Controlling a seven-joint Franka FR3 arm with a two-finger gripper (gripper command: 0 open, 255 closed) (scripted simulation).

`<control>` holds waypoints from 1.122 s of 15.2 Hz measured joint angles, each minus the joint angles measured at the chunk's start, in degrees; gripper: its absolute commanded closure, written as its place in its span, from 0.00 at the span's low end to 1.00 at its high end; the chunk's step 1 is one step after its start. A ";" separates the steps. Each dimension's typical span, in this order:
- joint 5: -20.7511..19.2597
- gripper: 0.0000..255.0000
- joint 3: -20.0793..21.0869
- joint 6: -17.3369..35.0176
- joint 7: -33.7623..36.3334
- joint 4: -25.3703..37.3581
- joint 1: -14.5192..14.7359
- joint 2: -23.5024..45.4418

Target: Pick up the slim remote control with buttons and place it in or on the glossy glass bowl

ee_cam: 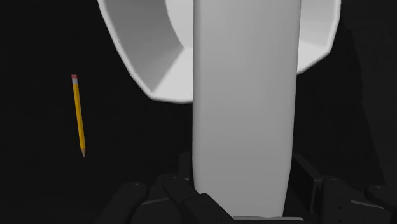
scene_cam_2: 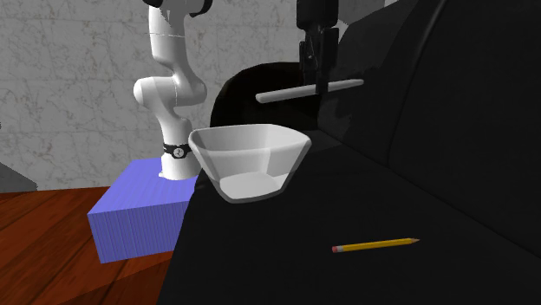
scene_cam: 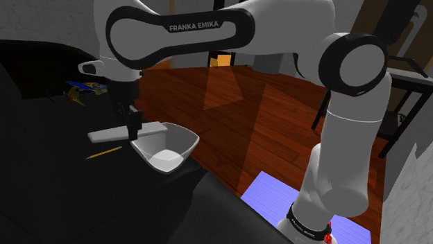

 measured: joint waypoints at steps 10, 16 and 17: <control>3.75 1.00 -3.94 5.19 -9.90 -18.24 -5.14 -13.32; 3.68 1.00 -3.93 9.69 -10.03 -22.13 -5.15 -12.68; 3.67 1.00 -3.93 10.60 -10.05 -22.92 -5.15 -12.56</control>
